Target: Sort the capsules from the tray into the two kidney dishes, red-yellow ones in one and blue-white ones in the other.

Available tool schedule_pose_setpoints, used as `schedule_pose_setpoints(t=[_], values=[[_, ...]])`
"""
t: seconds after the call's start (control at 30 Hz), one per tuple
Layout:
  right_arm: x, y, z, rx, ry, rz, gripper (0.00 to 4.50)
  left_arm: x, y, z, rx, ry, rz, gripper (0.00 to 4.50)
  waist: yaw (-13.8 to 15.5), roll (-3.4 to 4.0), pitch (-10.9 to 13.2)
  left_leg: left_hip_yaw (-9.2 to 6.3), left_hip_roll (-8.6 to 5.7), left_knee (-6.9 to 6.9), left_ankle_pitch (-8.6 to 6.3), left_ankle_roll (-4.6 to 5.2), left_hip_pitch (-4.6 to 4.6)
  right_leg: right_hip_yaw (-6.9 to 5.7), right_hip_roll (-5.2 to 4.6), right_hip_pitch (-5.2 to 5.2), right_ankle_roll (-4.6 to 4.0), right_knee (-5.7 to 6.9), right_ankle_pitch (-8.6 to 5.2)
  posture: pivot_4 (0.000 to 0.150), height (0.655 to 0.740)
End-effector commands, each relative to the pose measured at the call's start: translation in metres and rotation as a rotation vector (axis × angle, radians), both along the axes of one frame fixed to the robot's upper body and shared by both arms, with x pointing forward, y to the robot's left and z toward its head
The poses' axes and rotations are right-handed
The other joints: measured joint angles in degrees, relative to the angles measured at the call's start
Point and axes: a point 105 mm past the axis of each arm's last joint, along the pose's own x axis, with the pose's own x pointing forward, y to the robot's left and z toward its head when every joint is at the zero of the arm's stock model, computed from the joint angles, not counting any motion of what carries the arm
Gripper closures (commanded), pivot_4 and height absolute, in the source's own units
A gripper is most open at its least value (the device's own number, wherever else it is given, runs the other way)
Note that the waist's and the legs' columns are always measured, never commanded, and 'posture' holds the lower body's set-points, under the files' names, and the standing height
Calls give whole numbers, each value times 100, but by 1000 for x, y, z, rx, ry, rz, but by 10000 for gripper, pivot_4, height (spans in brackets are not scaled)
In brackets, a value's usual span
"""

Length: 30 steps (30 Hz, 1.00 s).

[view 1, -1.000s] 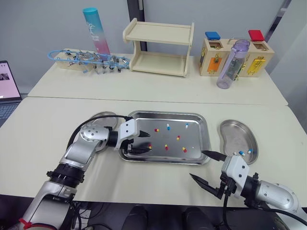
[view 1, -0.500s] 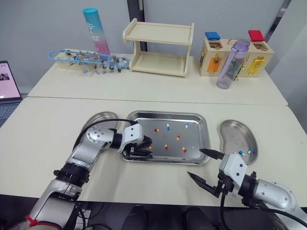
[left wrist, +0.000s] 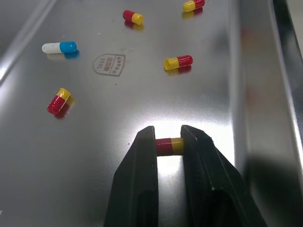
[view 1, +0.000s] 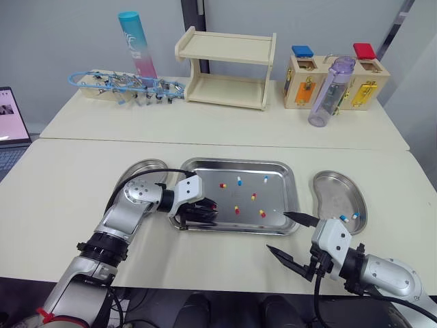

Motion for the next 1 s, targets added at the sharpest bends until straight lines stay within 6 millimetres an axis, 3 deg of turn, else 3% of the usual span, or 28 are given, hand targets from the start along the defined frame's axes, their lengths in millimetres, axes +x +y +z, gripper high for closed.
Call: schedule_pose_setpoints(t=[0.03,0.1,0.23,0.43,0.73,1.0], values=[[0,6,8,5,-27,47,0,3,12,41,-106,-77,73,40764,-16,0,0,0,0,0,0,0,1,0,0,0,0,0,0,1500,7400],[4,10,8,8,-14,85,0,4,34,58,-149,-87,188,40764,-83,0,0,-1,1,0,0,0,2,0,0,1,0,1,0,1500,7400],[13,20,12,20,-18,150,0,2,74,71,-196,-94,400,40764,-159,1,0,-2,4,-3,0,1,7,0,2,1,0,3,0,1500,7400],[28,39,22,58,-66,225,0,-6,133,71,-235,-127,694,40765,-125,0,0,-5,4,-2,0,0,5,-1,1,-1,0,1,0,1500,7400],[37,51,24,65,-87,280,0,-12,159,50,-243,-135,891,40765,-69,-1,-1,-6,2,-2,0,0,2,-2,-2,-3,0,0,0,1500,7400],[37,46,20,55,-85,283,0,-15,164,56,-345,-138,931,14671,-91,-1,-1,-5,3,-2,0,0,3,-1,-2,-4,-1,1,0,1500,7400]])
